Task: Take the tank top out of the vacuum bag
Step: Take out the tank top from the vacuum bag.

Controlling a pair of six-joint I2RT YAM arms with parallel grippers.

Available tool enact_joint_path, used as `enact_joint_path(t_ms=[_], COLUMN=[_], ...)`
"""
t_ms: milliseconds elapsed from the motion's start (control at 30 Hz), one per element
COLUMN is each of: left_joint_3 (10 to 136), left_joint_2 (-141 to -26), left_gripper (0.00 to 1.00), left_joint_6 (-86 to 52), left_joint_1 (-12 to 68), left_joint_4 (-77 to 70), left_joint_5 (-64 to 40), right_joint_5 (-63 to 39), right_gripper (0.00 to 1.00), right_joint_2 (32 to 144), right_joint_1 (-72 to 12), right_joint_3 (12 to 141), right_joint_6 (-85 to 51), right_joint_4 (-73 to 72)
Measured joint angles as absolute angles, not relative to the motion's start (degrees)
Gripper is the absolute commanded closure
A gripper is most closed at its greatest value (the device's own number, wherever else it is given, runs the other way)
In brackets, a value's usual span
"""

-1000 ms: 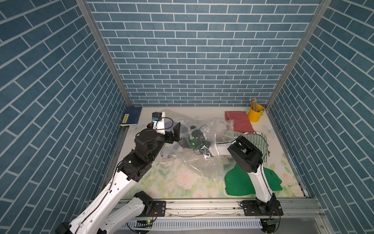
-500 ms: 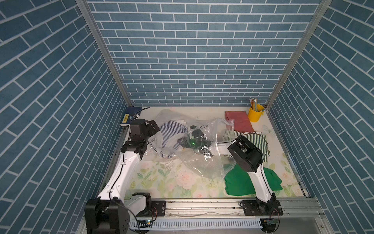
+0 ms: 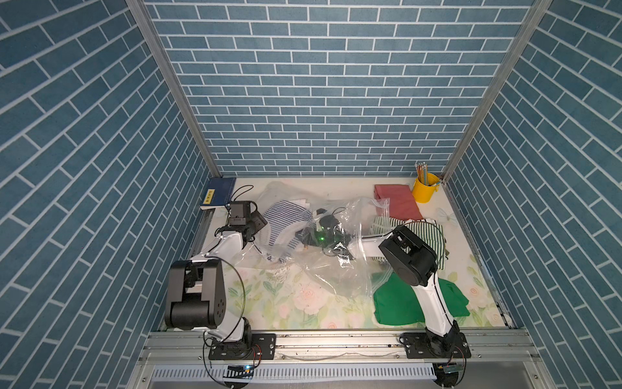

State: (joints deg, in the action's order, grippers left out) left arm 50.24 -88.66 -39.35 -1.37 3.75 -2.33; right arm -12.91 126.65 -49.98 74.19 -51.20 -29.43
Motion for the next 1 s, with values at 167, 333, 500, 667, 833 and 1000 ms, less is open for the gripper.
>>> enact_joint_path(t_ms=[167,333,500,667,833,1000], left_joint_3=[50.2,50.2,50.2,50.1,49.8,49.6], left_joint_2=[-89.6,-89.6,-89.6,-89.6,-89.7,-90.1], left_gripper=[1.0,1.0,1.0,1.0,1.0,1.0], left_joint_6=[-40.4,-40.8,-41.0,-41.2,-41.2,-41.6], left_joint_1=[-1.6,-1.9,-1.9,-2.0,-2.0,-2.4], left_joint_4=[2.7,2.0,1.5,1.1,0.9,0.0], left_joint_5=[-4.1,-4.8,-5.3,-5.7,-6.2,-6.8], right_joint_5=[-13.0,-11.9,-10.7,-12.5,-15.6,-17.4], right_gripper=[0.35,0.25,0.19,0.21,0.23,0.25], right_joint_2=[126.5,123.7,119.2,119.9,126.6,131.5], right_joint_1=[-50.0,-50.0,-50.0,-50.0,-50.1,-50.1], right_joint_3=[74.0,71.7,68.6,69.3,76.4,83.9], right_joint_6=[-51.2,-51.4,-52.6,-52.8,-53.8,-53.8], right_joint_4=[-29.4,-28.8,-27.8,-27.3,-26.1,-24.6])
